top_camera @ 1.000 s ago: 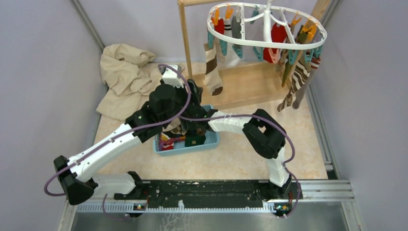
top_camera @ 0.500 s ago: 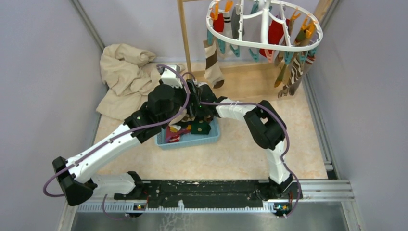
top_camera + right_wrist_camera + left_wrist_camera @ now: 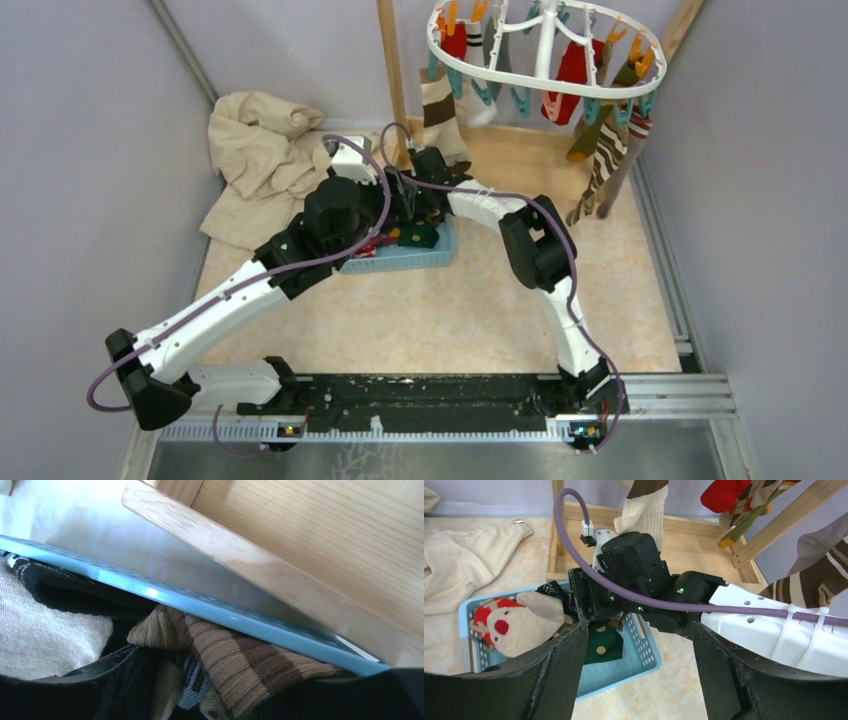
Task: Remove the socks clipped to the hanger
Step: Adjust the bin at the center of the board, then remove the sock from the hanger.
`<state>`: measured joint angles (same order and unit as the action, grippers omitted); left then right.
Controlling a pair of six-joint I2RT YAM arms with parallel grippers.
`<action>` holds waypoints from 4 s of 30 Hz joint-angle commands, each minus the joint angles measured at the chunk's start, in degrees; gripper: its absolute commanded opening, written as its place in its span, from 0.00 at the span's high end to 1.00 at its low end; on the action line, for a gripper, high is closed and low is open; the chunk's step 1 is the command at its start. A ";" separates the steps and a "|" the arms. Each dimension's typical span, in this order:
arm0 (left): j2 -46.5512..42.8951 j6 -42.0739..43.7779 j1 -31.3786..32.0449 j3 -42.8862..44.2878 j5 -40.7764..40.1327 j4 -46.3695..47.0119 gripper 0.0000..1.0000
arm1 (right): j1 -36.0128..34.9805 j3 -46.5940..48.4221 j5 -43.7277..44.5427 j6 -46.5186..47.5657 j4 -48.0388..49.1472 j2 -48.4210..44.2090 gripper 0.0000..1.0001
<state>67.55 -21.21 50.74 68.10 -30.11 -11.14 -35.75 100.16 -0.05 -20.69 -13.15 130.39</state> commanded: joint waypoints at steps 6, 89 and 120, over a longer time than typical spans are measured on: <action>-2.68 0.04 -0.20 -0.27 -1.27 -0.72 0.18 | 1.27 -14.42 7.75 4.96 -1.54 -8.56 0.39; -7.83 -0.06 -0.38 -2.97 -6.34 -3.86 0.15 | -24.11 -43.05 7.65 -1.04 1.90 -59.64 0.24; -3.73 1.92 -0.46 -2.34 0.75 -0.99 0.01 | -8.08 -52.77 27.27 -2.56 -0.36 -77.62 0.23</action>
<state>63.18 -20.71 50.35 64.10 -29.95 -15.25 -46.63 46.89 29.17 -25.12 -17.32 53.78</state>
